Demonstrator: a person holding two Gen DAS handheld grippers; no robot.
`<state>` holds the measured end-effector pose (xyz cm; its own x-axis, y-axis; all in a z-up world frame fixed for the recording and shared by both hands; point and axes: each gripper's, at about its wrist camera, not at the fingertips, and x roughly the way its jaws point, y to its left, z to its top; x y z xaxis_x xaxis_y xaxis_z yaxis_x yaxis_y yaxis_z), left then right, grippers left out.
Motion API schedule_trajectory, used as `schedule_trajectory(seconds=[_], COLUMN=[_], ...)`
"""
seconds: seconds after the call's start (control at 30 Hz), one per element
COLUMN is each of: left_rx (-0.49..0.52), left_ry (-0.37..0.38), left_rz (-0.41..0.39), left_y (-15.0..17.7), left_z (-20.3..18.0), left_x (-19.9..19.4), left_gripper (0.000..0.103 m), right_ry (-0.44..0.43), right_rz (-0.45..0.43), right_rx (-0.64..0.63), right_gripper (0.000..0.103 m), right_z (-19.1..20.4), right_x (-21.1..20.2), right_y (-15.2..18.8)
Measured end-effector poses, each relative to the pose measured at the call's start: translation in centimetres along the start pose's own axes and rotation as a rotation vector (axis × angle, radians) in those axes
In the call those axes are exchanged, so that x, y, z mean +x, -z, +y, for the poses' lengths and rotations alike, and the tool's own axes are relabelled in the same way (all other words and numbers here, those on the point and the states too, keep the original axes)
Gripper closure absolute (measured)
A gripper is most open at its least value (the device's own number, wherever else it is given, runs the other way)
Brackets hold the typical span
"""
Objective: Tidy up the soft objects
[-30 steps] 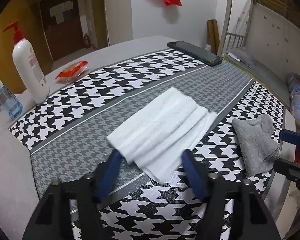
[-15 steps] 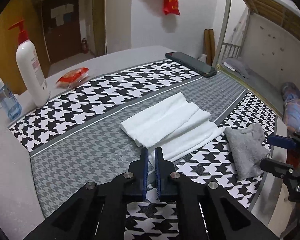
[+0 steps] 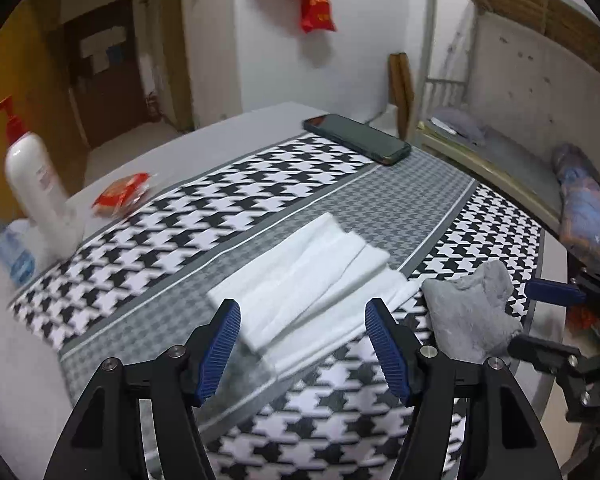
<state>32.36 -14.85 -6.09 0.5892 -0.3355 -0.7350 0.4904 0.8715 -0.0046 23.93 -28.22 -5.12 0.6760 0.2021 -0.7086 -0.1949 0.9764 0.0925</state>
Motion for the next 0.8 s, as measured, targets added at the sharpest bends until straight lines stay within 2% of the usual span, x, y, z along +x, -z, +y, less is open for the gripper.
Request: schedule_trajectory(seconds=[0.37,0.6,0.63,0.67,0.73,0.8], left_rx=[0.026,0.027,0.026,0.021,0.009,-0.007], left_ry=[0.02,0.011,0.009,-0.004,-0.02,-0.016], left_rz=[0.08,0.082,0.079,0.069,0.064,0.053], left_y=[-0.1,0.0,0.1,0.0,0.1,0.3], left_z=[0.4,0.6,0.6,0.7,1.1,1.5], left_x=[3.7,3.9,3.8,3.7,3.5,3.5], left_gripper=[0.037,0.038,0.047,0.065,0.085,0.088], right_ry=[-0.019,-0.011,-0.013,-0.013,-0.016,-0.016], right_rz=[-0.005,0.011,0.013,0.013,0.016,0.025], right_rx=[-0.002,-0.008,-0.012,-0.013,-0.013,-0.015], right_gripper=[0.038,0.038,0.038,0.038,0.038,0.038], right_z=[0.0,-0.1,-0.1,-0.1,-0.3,-0.3], right_x=[-0.3,0.3,0.4,0.4,0.6,0.8], right_y=[0.1,-0.2,-0.2,-0.2,-0.2,-0.2])
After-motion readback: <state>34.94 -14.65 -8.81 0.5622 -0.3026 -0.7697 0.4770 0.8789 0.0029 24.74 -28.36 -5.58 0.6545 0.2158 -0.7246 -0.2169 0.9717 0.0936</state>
